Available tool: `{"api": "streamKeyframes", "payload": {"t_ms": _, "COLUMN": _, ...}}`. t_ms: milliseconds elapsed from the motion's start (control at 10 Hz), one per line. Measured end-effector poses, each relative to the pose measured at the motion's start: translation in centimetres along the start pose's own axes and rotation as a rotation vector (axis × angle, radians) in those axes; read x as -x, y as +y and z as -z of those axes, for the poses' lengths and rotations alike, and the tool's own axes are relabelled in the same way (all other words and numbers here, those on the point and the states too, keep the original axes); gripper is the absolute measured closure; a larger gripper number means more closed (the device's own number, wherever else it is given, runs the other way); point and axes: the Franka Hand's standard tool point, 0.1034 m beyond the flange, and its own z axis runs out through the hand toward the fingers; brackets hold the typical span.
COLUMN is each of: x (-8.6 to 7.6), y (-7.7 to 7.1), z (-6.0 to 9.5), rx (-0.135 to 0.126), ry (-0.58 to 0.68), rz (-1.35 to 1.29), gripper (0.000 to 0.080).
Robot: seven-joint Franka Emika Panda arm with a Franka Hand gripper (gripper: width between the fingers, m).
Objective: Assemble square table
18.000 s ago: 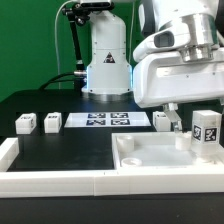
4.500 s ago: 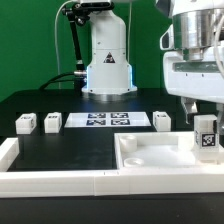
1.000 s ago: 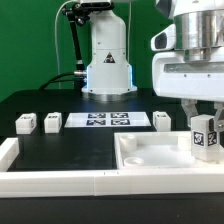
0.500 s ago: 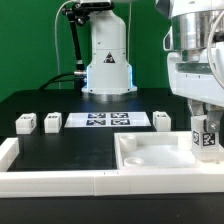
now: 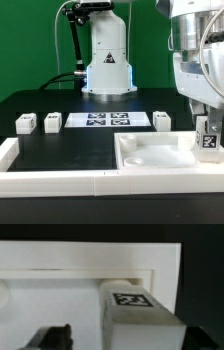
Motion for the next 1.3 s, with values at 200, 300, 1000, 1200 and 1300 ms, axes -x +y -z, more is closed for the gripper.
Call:
{"api": "streamKeyframes", "payload": {"t_ms": 200, "x": 0.07, "y": 0.0, "z": 0.0, "rx": 0.0, "ry": -0.001, "rz": 0.081, "gripper": 0.0159}}
{"api": "streamKeyframes", "payload": {"t_ms": 300, "x": -0.02, "y": -0.07, "z": -0.04, "rx": -0.009, "ry": 0.004, "rz": 0.221, "gripper": 0.0159}}
{"api": "streamKeyframes", "payload": {"t_ms": 1000, "x": 0.05, "y": -0.66, "z": 0.06, "rx": -0.012, "ry": 0.027, "rz": 0.886, "gripper": 0.0151}}
{"api": "streamKeyframes", "payload": {"t_ms": 1200, "x": -0.05, "y": -0.79, "z": 0.12, "rx": -0.009, "ry": 0.031, "rz": 1.04, "gripper": 0.0151}}
{"api": "streamKeyframes", "payload": {"t_ms": 1300, "x": -0.04, "y": -0.81, "z": 0.12, "rx": -0.006, "ry": 0.035, "rz": 1.117, "gripper": 0.0151}}
